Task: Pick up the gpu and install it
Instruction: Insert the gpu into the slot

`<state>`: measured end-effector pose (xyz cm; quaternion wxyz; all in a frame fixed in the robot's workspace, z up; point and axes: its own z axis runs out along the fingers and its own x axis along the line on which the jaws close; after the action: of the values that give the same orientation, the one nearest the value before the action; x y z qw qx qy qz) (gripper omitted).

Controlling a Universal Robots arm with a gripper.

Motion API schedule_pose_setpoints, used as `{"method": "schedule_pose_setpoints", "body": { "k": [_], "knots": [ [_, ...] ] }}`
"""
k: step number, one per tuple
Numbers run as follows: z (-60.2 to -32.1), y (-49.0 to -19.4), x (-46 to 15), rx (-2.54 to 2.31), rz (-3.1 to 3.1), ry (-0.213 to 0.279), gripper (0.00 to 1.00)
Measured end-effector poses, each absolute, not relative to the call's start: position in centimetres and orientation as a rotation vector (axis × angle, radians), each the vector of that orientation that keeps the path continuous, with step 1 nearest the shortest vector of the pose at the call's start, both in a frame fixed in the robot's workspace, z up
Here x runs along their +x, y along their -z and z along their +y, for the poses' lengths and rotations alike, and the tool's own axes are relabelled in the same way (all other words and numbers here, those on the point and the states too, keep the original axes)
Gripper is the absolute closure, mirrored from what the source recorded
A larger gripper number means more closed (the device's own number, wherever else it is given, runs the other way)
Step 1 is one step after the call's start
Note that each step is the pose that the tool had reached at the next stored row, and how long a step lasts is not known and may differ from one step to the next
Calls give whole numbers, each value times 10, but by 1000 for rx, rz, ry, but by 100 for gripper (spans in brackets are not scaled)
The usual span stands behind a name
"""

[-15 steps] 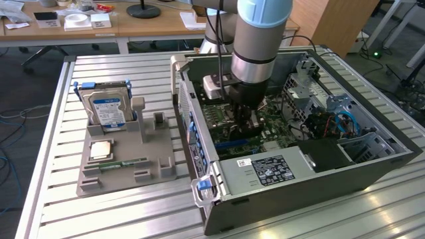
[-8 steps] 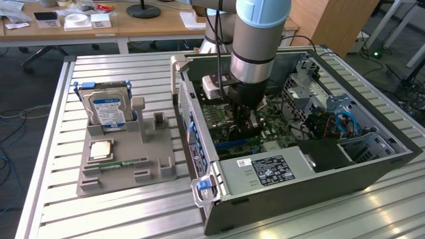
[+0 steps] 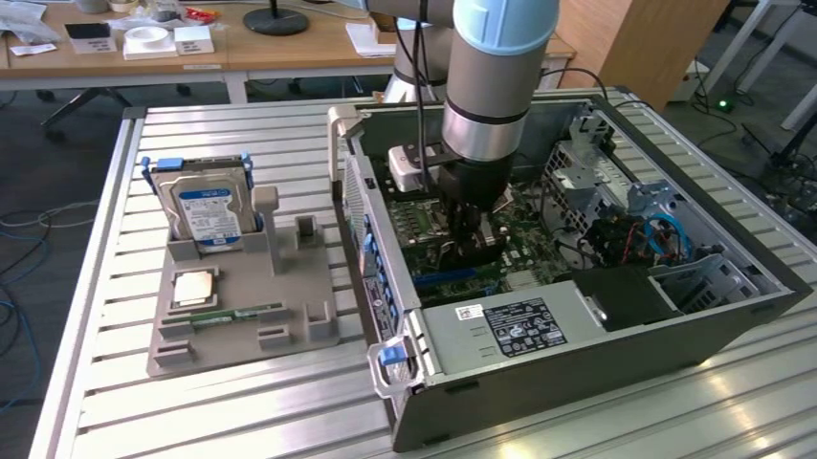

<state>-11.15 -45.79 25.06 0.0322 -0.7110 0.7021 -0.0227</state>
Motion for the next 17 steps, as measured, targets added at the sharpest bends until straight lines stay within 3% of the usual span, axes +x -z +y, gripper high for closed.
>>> {"method": "schedule_pose_setpoints", "body": {
  "k": [17],
  "knots": [
    [-458,-251,-110,-2196,2169,55,74]
  ]
}}
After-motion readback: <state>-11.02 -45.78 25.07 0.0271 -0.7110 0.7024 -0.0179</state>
